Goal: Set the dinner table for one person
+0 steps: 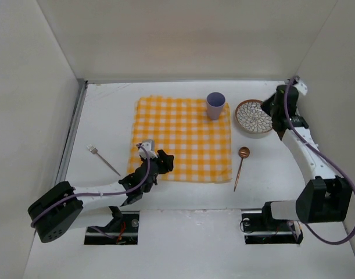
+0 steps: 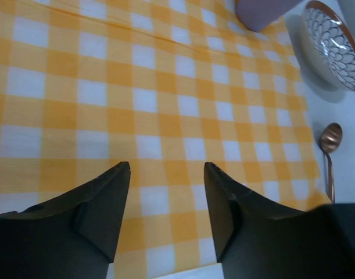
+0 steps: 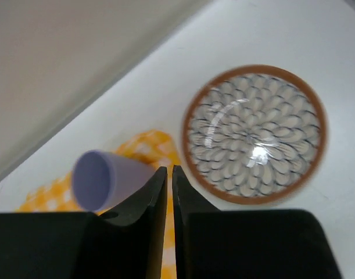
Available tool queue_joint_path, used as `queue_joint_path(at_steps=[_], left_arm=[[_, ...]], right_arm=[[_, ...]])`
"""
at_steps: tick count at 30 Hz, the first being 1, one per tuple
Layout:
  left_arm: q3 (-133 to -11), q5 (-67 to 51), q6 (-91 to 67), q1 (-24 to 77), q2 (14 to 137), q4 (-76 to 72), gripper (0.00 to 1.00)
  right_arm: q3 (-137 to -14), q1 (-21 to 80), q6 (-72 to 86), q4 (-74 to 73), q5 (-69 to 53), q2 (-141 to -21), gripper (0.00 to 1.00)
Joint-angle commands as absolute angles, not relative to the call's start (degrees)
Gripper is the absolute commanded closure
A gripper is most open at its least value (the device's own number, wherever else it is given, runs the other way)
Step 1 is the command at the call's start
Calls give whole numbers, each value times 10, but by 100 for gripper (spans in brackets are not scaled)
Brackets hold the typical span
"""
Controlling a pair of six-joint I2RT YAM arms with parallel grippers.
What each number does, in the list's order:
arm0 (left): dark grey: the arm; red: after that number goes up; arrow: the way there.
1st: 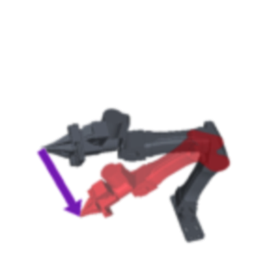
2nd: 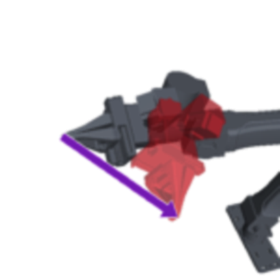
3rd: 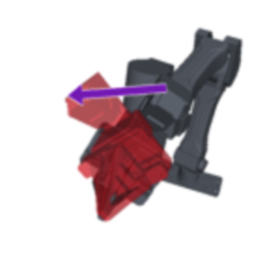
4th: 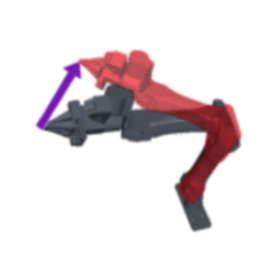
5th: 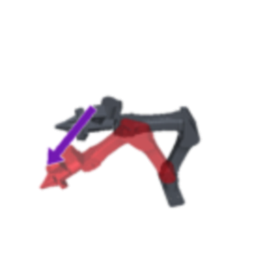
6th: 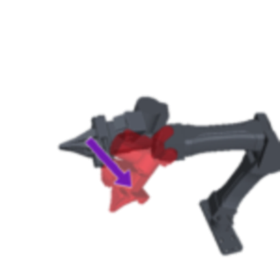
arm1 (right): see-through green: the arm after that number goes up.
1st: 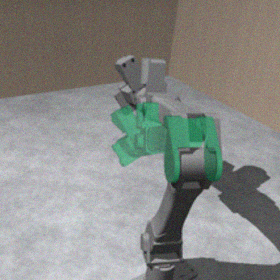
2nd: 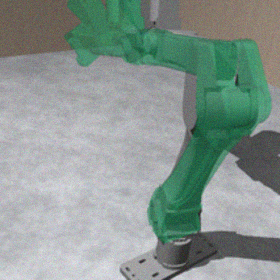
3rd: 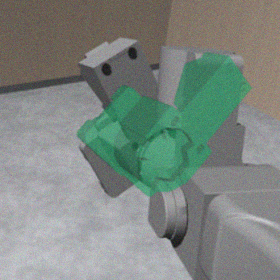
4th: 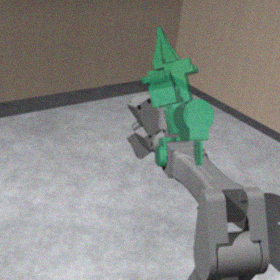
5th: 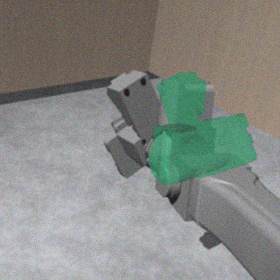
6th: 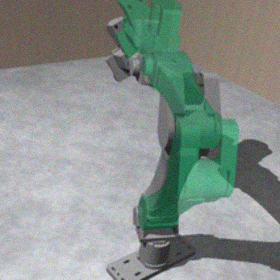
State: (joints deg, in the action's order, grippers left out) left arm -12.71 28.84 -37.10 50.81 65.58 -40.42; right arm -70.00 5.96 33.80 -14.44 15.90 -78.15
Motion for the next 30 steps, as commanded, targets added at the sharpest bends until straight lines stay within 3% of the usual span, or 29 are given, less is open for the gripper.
queue_joint_path(at_steps=[1, 3, 8, 11, 17, 26, 30], left_arm=[[-134, 327, -315, 557, 620, -436, 51], [-135, 345, -281, 589, 615, -458, 56], [-105, 363, -254, 606, 560, -515, 58], [-85, 402, -257, 593, 516, -513, 55], [-58, 493, -261, 574, 425, -479, 48], [-57, 461, -317, 518, 437, -428, 44], [-58, 437, -336, 498, 453, -428, 44]], right_arm=[[-564, -16, 431, -52, 126, -764, 88], [-505, -61, 449, -23, 114, -755, 85], [-434, -116, 459, 37, 96, -791, 45], [-433, -134, 466, 66, 43, -834, 40], [-446, -157, 500, 112, -5, -903, 42], [-479, -155, 540, 134, -20, -976, 55], [-484, -155, 553, 146, -25, -994, 72]])
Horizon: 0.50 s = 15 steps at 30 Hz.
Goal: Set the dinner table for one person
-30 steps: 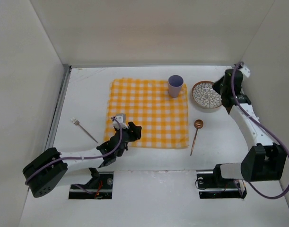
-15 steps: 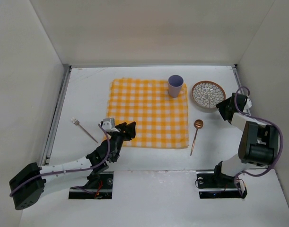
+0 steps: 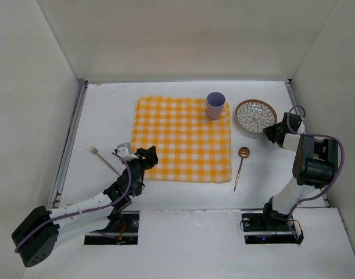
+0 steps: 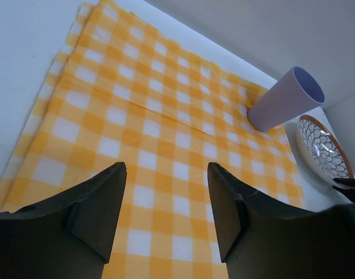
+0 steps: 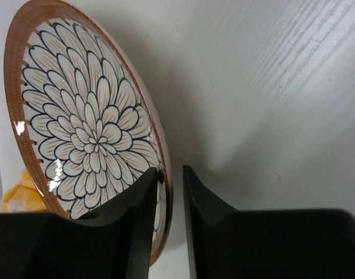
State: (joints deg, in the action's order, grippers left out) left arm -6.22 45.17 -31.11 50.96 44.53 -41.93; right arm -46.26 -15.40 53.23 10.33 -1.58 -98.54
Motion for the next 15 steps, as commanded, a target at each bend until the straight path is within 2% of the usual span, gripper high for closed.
queue_joint_path(at_steps=[1, 3, 5, 10, 15], left_arm=[[-59, 433, -339, 494, 459, -428, 44], [-59, 425, -343, 490, 468, -428, 44], [-60, 421, -346, 488, 474, -428, 44], [-60, 420, -352, 488, 477, -428, 44], [-67, 420, -352, 493, 480, -422, 44]], right_arm=[[-483, -155, 557, 151, -25, -996, 78], [-472, -154, 573, 170, -31, -992, 88], [-454, -160, 586, 198, -42, -974, 92], [-432, -184, 613, 237, -76, -884, 93], [-429, -184, 609, 188, -81, -747, 93]])
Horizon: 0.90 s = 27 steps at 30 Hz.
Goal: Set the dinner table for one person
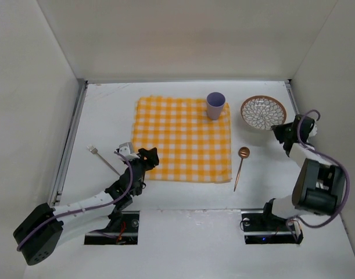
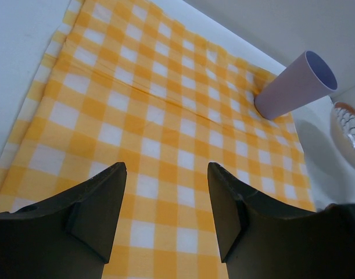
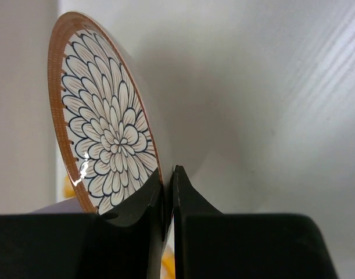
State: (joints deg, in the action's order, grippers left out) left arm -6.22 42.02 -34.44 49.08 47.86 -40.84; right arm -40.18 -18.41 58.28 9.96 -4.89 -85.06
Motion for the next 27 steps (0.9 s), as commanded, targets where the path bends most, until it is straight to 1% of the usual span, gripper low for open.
queue_joint_path(at_steps=[1, 4, 8, 12, 15, 17, 20, 24, 27], left_arm=[[-67, 420, -352, 494, 483, -422, 44], [-68, 418, -352, 500, 481, -417, 45], [-68, 424, -348, 490, 451, -404, 46], [-57, 432, -354, 467, 364, -354, 46], [-56, 433, -366, 447, 309, -307, 46], [-54, 426, -383, 432, 294, -282, 45], [-55, 421, -415, 402, 307, -255, 44], [-59, 380, -427, 364, 325, -247, 45], [-52, 370, -437, 339, 316, -245, 45]], right_arm=[[-432, -182, 607, 172, -83, -720, 93], [-450, -172, 589, 117, -98, -653, 93], [-475, -96, 579, 55, -92, -571, 93], [-478, 50, 584, 33, -38, -522, 93], [-476, 171, 586, 31, 25, -513, 92], [-473, 228, 590, 37, 54, -523, 92], [-473, 312, 602, 60, 85, -582, 92], [-480, 372, 613, 104, 82, -675, 92], [-484, 392, 623, 127, 76, -728, 92]])
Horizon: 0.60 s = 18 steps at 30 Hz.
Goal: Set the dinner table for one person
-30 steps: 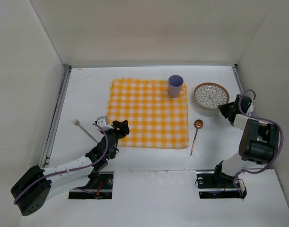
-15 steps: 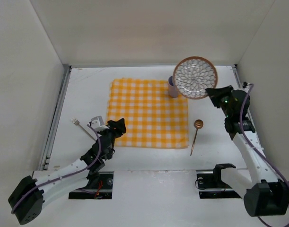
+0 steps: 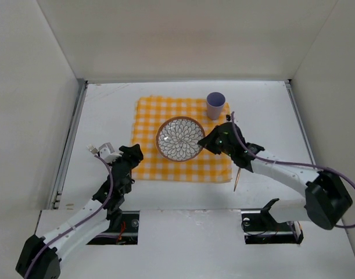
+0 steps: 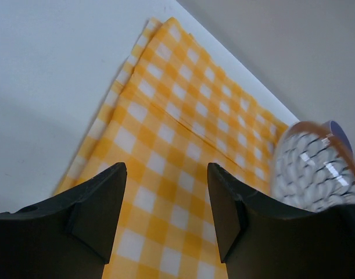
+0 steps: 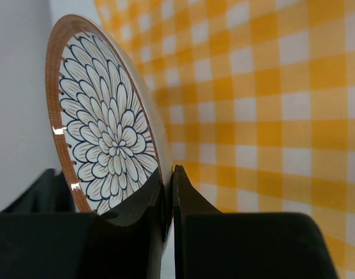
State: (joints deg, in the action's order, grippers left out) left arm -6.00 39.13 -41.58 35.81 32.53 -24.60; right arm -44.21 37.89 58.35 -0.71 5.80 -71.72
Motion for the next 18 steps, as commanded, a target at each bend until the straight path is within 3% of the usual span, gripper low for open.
queue_joint_path(at_steps=[1, 18], left_arm=[[-50, 368, -438, 331, 313, -245, 45], [-52, 348, -447, 325, 345, -258, 44]], right_arm=[[-482, 392, 628, 134, 75, -738, 92], [-452, 395, 669, 233, 36, -875, 91]])
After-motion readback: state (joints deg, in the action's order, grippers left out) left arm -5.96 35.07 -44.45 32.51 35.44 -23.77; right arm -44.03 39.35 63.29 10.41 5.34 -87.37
